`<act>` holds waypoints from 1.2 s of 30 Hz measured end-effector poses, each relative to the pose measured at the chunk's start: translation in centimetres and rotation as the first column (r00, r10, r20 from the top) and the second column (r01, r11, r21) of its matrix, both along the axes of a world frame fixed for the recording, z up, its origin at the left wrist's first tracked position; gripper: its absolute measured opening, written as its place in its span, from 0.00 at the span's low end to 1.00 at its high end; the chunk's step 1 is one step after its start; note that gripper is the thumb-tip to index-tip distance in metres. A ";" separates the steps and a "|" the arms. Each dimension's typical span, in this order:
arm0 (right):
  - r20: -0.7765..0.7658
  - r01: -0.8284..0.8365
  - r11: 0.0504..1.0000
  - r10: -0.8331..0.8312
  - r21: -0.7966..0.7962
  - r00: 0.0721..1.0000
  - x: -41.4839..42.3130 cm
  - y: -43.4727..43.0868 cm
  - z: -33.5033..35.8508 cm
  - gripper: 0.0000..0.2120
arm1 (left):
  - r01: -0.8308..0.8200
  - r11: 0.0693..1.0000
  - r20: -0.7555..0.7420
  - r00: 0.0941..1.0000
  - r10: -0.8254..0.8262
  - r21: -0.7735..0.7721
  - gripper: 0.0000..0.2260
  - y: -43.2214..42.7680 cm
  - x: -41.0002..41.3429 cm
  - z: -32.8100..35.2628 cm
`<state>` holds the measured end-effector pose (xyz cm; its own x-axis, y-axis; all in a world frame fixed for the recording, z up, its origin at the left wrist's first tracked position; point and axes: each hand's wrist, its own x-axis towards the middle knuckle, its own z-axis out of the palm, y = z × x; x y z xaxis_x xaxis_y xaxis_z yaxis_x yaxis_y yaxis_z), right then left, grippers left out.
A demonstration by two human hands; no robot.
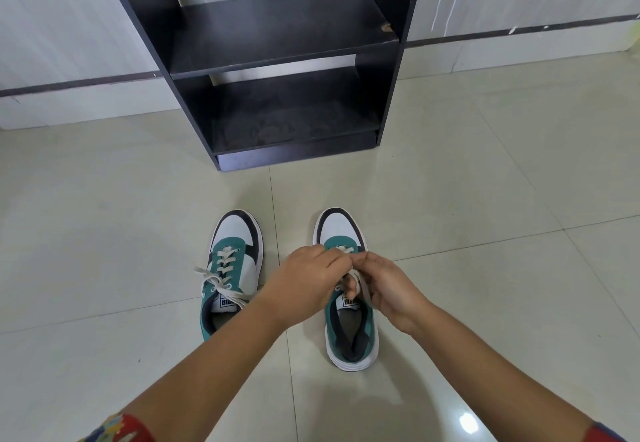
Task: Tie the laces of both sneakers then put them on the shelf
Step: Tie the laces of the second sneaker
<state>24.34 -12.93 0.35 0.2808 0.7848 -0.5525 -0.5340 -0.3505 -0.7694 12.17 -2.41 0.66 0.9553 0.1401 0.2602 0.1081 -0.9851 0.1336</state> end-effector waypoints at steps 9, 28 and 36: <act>0.755 -0.047 0.999 0.017 0.018 0.656 -0.4 -1.1 -0.3 0.21 | -0.562 -0.048 -0.557 0.799 0.227 -0.826 0.13 0.3 1.3 1.7; 0.541 0.151 0.988 -0.130 0.004 0.831 -0.6 -2.7 0.9 0.07 | -0.403 -0.320 -0.505 0.781 0.368 -0.857 0.09 -1.1 0.0 0.8; 0.159 0.417 0.884 -0.389 -0.210 0.907 0.2 -3.8 -0.7 0.07 | -0.163 -0.666 -0.607 0.605 0.515 -0.728 0.03 -0.3 -2.2 -1.3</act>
